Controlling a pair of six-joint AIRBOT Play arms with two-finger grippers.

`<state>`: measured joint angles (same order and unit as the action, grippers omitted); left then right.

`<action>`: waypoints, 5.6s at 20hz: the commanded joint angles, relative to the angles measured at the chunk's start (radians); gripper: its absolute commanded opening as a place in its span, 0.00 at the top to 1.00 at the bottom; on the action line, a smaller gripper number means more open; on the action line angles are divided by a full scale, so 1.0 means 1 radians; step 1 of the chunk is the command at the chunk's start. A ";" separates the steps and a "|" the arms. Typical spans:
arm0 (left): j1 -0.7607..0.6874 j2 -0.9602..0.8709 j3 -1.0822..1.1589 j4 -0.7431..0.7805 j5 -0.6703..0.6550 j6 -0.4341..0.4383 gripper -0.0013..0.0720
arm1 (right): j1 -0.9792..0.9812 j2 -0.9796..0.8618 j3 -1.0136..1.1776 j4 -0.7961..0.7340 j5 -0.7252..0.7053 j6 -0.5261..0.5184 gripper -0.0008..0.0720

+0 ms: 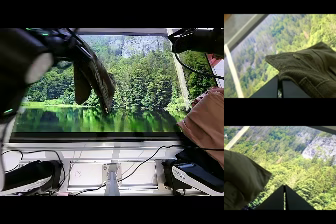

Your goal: Fold the clothes and pants, and hang the long-sleeved shirts on hangers.

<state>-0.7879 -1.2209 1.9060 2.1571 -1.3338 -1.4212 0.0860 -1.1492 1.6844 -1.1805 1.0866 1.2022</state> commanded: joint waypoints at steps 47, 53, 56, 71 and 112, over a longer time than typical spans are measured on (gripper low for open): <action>0.484 -0.252 0.000 -0.242 0.350 -0.161 0.24 | -0.050 0.004 -0.003 -0.272 0.219 0.001 0.94; 0.766 -0.336 -0.036 -0.750 0.065 -0.010 0.23 | -0.098 -0.129 -0.236 -0.169 0.223 0.046 0.45; 0.813 -0.430 -0.039 -0.867 -0.064 0.053 0.23 | -0.098 -0.172 -0.394 -0.092 0.100 0.047 0.46; 0.838 -0.595 -0.340 -1.123 -0.084 0.192 0.15 | -0.096 -0.194 -0.888 0.396 -0.092 0.079 0.32; 0.769 -0.507 -0.431 -1.038 -0.115 0.197 0.95 | 0.045 -0.338 -0.872 0.573 0.042 -0.125 0.95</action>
<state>-0.0132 -1.7947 1.4818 1.0454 -1.4395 -1.1851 0.1314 -1.5192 0.7963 -0.6025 1.1015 1.0874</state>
